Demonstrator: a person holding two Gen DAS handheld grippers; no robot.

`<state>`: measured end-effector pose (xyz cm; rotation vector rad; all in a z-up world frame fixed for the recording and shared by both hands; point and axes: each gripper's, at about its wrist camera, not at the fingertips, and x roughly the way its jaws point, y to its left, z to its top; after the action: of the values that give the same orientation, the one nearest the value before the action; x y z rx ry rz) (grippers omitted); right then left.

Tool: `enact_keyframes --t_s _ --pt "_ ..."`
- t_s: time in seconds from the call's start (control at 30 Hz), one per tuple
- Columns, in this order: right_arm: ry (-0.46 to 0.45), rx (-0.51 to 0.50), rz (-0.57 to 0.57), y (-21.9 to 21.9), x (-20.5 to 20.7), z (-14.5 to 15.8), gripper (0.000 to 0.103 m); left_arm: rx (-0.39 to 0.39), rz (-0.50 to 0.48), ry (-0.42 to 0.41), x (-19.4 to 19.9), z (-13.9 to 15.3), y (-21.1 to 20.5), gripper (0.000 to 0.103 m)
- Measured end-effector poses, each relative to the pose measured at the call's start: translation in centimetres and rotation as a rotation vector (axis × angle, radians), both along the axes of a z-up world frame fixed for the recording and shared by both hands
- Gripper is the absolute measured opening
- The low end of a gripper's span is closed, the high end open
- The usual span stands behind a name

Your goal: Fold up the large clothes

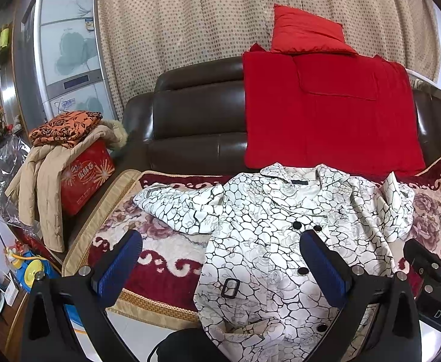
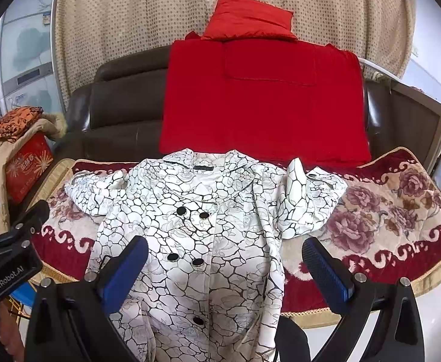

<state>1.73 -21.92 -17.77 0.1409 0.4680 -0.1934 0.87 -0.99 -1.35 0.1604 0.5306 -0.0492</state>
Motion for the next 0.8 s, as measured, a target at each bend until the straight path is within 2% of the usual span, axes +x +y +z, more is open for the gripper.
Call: enact_keyframes --t_s 0.4,0.8 --pt "0.014 0.013 0.002 -0.2 0.4 -0.5 0.103 0.023 -0.002 0.058 0.3 -0.8 -0.3 0.103" --pt "0.064 0.057 0.000 -1.5 1.3 -2.2 0.103 0.048 -0.014 0.113 1.1 -3.0 -1.6 0.103"
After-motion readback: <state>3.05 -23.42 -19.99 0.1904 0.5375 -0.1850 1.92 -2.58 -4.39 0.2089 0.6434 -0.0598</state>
